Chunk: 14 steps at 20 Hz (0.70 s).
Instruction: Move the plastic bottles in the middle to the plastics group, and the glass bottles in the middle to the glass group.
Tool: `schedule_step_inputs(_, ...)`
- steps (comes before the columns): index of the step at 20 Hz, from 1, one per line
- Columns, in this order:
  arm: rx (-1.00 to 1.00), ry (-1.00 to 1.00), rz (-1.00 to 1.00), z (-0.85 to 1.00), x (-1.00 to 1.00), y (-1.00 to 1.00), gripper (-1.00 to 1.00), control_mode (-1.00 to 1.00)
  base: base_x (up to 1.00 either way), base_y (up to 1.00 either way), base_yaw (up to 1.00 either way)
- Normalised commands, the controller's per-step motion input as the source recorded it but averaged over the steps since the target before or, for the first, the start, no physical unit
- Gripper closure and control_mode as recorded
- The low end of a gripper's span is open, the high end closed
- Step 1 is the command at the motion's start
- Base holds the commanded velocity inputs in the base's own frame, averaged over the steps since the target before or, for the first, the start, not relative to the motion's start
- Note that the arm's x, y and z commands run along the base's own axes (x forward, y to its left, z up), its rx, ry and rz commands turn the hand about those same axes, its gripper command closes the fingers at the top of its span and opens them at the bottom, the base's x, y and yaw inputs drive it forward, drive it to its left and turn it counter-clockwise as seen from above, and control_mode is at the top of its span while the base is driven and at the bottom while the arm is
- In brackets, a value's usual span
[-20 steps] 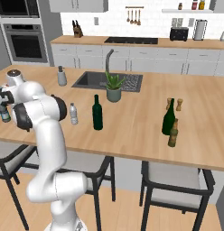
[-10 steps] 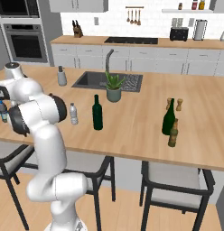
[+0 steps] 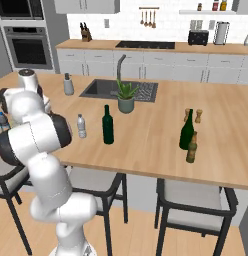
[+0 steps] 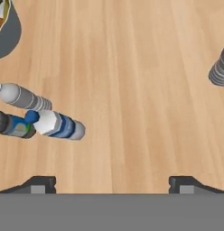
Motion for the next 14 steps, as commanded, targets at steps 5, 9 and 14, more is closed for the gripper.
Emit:
schedule_step_inputs(5,0.0,0.0,0.05,0.08,-0.07,-0.87,-1.0,-1.0,0.0,0.0,0.0)
schedule_step_inputs(9,-0.05,0.0,0.14,0.04,0.0,-0.82,-1.0,-1.0,0.0,0.0,0.0)
schedule_step_inputs(14,-0.09,-0.02,0.28,0.0,0.02,-0.71,-1.0,-1.0,0.0,0.0,0.0)
